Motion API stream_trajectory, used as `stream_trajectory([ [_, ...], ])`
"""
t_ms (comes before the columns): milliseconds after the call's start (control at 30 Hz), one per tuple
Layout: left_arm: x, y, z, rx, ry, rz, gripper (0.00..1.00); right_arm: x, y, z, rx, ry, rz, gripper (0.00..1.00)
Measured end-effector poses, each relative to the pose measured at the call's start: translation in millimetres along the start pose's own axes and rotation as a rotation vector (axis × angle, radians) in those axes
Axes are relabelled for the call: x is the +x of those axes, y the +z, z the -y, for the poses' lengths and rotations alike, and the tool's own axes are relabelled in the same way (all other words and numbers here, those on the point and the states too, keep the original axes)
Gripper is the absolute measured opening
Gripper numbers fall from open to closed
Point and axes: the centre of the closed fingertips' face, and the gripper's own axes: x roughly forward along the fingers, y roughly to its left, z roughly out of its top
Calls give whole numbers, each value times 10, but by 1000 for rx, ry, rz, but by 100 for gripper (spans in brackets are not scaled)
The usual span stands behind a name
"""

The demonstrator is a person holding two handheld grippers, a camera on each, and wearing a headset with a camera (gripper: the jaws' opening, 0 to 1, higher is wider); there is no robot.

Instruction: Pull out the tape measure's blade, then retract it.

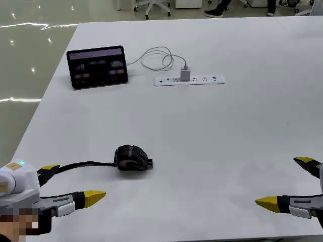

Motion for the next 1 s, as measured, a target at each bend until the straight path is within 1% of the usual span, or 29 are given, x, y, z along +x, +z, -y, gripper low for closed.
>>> stream_trajectory([
  [367, -6, -1, 4, 0, 1, 0, 100, 2, -1, -34, 12, 10, 3, 100],
  [567, -2, 10, 16, 3, -4, 4, 100, 1, 10, -14, 0, 0, 11, 100],
  [700, 2, 41, 35, 35, -13, 25, 100, 2, 16, -2, -8, -6, 12, 100],
  [800, 4, 37, 47, 25, -25, 22, 100, 5, 24, 2, -12, -7, 13, 100],
  [1000, -1, 29, 44, 21, -30, 21, 100, 8, 37, 13, -16, -11, 13, 100],
])
